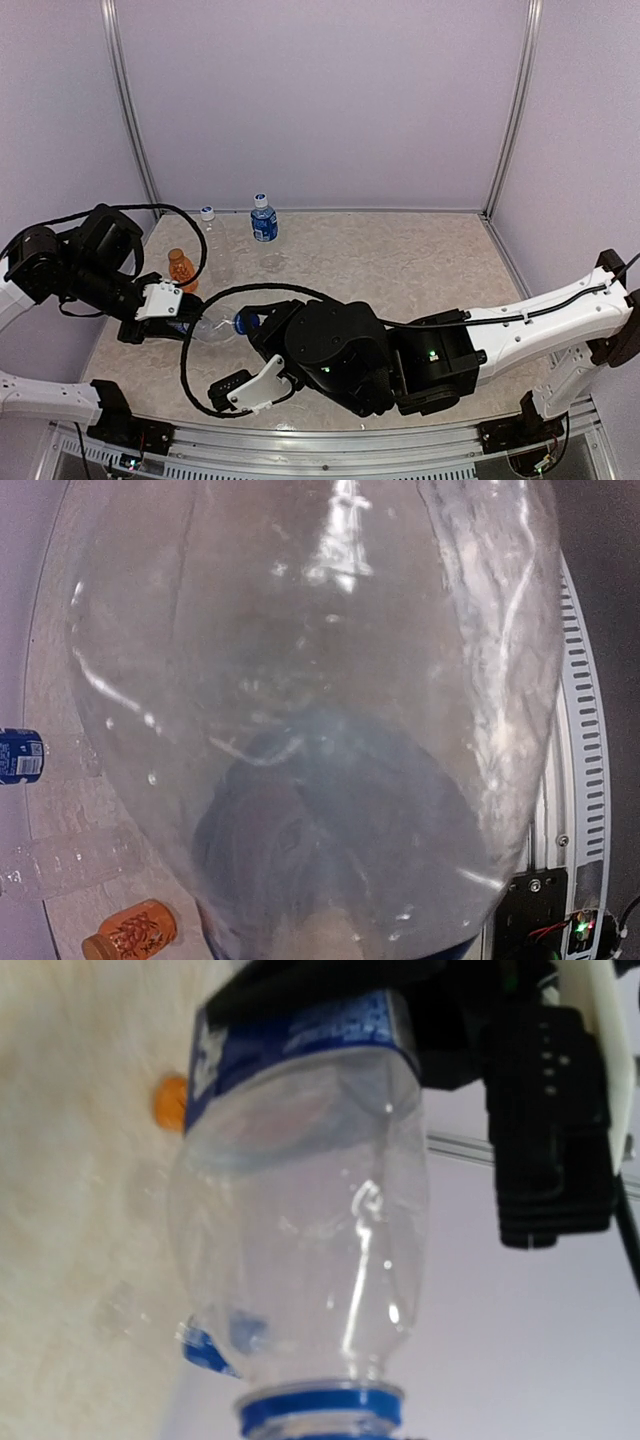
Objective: Unscrew the bottle caps
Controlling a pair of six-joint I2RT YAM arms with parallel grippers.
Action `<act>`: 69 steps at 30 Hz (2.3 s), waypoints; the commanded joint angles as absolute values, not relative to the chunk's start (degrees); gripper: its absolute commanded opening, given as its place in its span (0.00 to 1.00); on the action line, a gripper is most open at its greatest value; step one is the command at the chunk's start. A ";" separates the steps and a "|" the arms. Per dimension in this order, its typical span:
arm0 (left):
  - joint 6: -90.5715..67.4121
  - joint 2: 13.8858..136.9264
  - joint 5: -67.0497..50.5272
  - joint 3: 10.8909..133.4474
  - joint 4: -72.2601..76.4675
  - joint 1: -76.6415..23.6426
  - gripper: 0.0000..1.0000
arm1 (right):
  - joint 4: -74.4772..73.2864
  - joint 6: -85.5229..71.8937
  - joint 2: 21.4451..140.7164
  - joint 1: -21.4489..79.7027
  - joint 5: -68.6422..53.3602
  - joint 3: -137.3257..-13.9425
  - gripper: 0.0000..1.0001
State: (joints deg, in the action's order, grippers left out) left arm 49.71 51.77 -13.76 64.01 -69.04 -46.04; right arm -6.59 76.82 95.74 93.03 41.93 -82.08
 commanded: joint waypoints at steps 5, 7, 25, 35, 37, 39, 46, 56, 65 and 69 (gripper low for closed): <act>47.44 50.74 -17.54 65.60 -67.14 -46.32 0.19 | 3.21 81.99 95.40 93.32 43.81 -80.02 0.00; 47.08 50.63 -17.52 65.63 -66.59 -46.31 0.19 | 3.18 78.94 95.32 93.11 43.22 -80.19 0.00; 42.79 50.73 -6.99 64.28 -52.78 -44.38 0.20 | -2.68 17.99 81.56 80.05 8.97 -79.53 0.99; 45.03 51.79 1.74 61.79 -44.53 -44.04 0.20 | 3.45 -31.49 83.43 66.63 -6.61 -77.63 0.99; 45.22 51.94 2.04 61.66 -44.19 -44.03 0.20 | -0.51 -33.37 85.70 66.64 -6.21 -81.06 0.99; 45.33 51.94 2.13 61.53 -43.89 -44.03 0.20 | -3.41 -34.28 87.22 66.62 -5.13 -82.83 0.96; 45.74 51.78 2.04 61.42 -44.04 -44.03 0.20 | -2.31 -33.93 90.26 66.58 -7.93 -85.83 0.66; 46.16 51.72 2.20 61.44 -43.81 -44.03 0.20 | -3.87 -34.45 92.02 66.07 -8.79 -86.17 0.53; 46.48 51.76 1.85 61.26 -43.56 -44.08 0.20 | -4.02 -34.41 91.97 65.74 -9.71 -85.64 0.00; 46.26 51.69 1.12 61.41 -44.23 -44.03 0.19 | -7.24 -30.06 93.45 65.86 -13.16 -87.87 0.00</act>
